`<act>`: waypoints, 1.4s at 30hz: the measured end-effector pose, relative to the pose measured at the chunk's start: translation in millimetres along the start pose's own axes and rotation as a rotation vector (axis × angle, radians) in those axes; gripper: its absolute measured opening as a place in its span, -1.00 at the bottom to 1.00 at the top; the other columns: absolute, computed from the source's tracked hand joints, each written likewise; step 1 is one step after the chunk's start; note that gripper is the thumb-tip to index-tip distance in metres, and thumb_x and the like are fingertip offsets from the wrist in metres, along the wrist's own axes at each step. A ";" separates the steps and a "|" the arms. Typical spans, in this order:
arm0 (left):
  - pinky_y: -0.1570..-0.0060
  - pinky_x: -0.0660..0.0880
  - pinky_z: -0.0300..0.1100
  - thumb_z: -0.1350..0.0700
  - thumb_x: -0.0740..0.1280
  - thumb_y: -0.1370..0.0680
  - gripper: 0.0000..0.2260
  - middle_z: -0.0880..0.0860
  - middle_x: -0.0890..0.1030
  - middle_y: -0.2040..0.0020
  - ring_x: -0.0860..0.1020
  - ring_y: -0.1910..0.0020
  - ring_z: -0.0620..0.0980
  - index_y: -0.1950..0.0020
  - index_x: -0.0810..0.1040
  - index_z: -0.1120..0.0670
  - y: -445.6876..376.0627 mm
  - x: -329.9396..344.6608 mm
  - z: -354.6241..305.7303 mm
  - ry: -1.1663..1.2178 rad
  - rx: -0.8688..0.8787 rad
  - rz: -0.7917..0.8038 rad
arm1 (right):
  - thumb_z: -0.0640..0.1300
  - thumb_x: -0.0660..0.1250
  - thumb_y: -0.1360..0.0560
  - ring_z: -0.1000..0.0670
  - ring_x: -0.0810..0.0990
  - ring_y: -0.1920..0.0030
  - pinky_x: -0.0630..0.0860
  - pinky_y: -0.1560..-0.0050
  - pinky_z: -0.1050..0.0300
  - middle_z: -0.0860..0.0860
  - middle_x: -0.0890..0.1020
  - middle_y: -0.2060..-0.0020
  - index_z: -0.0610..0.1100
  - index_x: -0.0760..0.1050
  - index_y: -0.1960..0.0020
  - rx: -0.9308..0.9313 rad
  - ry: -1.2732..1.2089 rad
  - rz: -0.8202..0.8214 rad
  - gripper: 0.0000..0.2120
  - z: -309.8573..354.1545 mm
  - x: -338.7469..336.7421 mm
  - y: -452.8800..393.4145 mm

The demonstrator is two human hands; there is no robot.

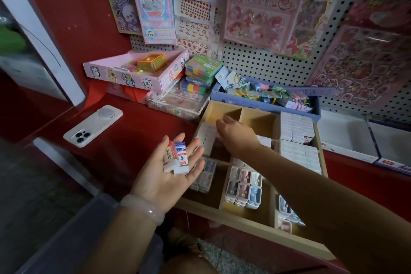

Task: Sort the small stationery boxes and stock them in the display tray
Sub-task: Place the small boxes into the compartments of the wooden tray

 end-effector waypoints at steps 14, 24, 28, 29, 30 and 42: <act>0.14 0.46 0.04 -0.12 0.05 -0.62 -0.69 0.11 0.69 0.21 0.67 0.27 0.05 -0.01 0.55 -0.05 1.6 54.3 35.3 -0.034 -0.012 0.113 | 0.06 0.29 -0.49 -0.07 0.51 0.10 0.51 0.20 -0.01 -0.09 0.56 0.07 -0.22 0.50 -0.06 -0.540 -0.218 -0.311 -0.65 32.3 -76.8 95.1; -0.20 0.34 0.20 -0.06 0.16 -0.59 -0.75 0.28 0.53 -0.18 0.50 -0.14 0.23 -0.24 0.46 -0.11 -2.4 88.2 82.8 -0.097 -0.183 0.186 | -0.11 0.20 -0.54 0.07 0.51 0.39 0.39 0.36 0.27 -0.06 0.64 0.23 -0.25 0.53 0.05 -0.148 -0.305 -0.468 -0.78 -90.9 -110.6 121.5; -0.10 0.41 0.20 -0.06 0.16 -0.57 -0.68 0.25 0.52 -0.25 0.50 -0.16 0.23 -0.31 0.44 -0.09 -2.2 92.6 88.3 -0.094 -0.191 0.253 | -0.20 0.24 -0.55 -0.01 0.46 0.34 0.32 0.34 0.19 -0.11 0.62 0.22 -0.24 0.52 0.02 0.223 -0.134 -0.193 -0.87 -183.7 -93.0 115.8; -0.10 0.41 0.19 -0.06 0.18 -0.54 -0.67 0.24 0.53 -0.25 0.51 -0.17 0.22 -0.30 0.45 -0.08 -2.0 93.1 90.0 -0.101 -0.193 0.264 | -0.17 0.23 -0.56 0.00 0.44 0.34 0.29 0.36 0.19 -0.07 0.58 0.28 -0.22 0.51 0.06 0.254 -0.078 -0.126 -0.86 -197.0 -86.8 115.3; -0.09 0.42 0.19 -0.06 0.20 -0.51 -0.64 0.23 0.54 -0.25 0.51 -0.17 0.22 -0.30 0.46 -0.08 -2.9 93.1 91.3 -0.108 -0.192 0.268 | -0.14 0.22 -0.57 0.02 0.40 0.37 0.25 0.39 0.22 -0.02 0.51 0.35 -0.20 0.49 0.12 0.262 -0.023 -0.073 -0.84 -204.5 -80.4 113.1; -0.07 0.43 0.20 -0.04 0.21 -0.49 -0.64 0.23 0.57 -0.22 0.51 -0.19 0.21 -0.28 0.49 -0.08 -10.9 87.0 96.0 -0.101 -0.194 0.229 | -0.09 0.15 -0.60 -0.15 0.49 0.22 0.42 0.22 0.01 -0.09 0.48 0.26 -0.11 0.19 0.06 0.274 -0.035 0.052 -0.84 -201.2 -21.8 87.2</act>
Point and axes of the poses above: each hand's wrist, its own y-axis away from the middle knuckle, its own x-axis out of the palm, z = x × y, the point moved 7 cm from there along -y, towards the middle knuckle
